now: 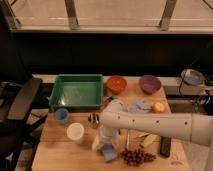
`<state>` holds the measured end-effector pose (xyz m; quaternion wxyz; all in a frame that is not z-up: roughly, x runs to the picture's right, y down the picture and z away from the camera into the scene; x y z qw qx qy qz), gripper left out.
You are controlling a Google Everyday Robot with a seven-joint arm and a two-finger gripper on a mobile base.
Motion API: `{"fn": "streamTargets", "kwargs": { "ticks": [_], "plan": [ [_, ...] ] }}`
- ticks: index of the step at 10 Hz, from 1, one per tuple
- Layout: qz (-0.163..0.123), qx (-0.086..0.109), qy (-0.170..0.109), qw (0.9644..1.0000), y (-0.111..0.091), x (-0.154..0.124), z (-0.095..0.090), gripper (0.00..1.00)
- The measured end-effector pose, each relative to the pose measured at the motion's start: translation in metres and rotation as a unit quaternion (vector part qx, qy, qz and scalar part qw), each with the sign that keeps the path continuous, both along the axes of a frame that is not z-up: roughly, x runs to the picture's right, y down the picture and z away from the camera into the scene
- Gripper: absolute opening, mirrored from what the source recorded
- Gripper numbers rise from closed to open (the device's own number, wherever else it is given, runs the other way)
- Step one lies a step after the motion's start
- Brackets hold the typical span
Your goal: Wipe table surface with sponge
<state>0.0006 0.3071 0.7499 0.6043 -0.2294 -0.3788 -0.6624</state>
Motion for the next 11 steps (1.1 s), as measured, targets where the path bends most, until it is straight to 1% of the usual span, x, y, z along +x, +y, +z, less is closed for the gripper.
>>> {"fn": "streamTargets", "kwargs": {
  "ticks": [1,3,4,5,7,8,10,11],
  "plan": [
    [0.001,-0.002,0.001,1.0000,0.002,0.001,0.002,0.62],
    [-0.002,-0.002,0.008,1.0000,0.002,0.006,-0.001,0.40],
    [-0.004,-0.001,0.009,1.0000,0.002,0.005,-0.003,0.32],
    [-0.007,0.000,0.009,0.9999,0.001,0.004,-0.007,0.20],
    [-0.009,-0.003,0.008,0.9999,0.003,0.004,-0.012,0.02],
    [-0.010,-0.005,0.006,0.9999,0.005,0.003,-0.015,0.00],
    [-0.013,-0.014,0.002,0.9998,0.012,0.001,-0.021,0.00],
    [-0.014,-0.021,0.005,0.9997,0.018,0.003,-0.025,0.00]
  ]
}}
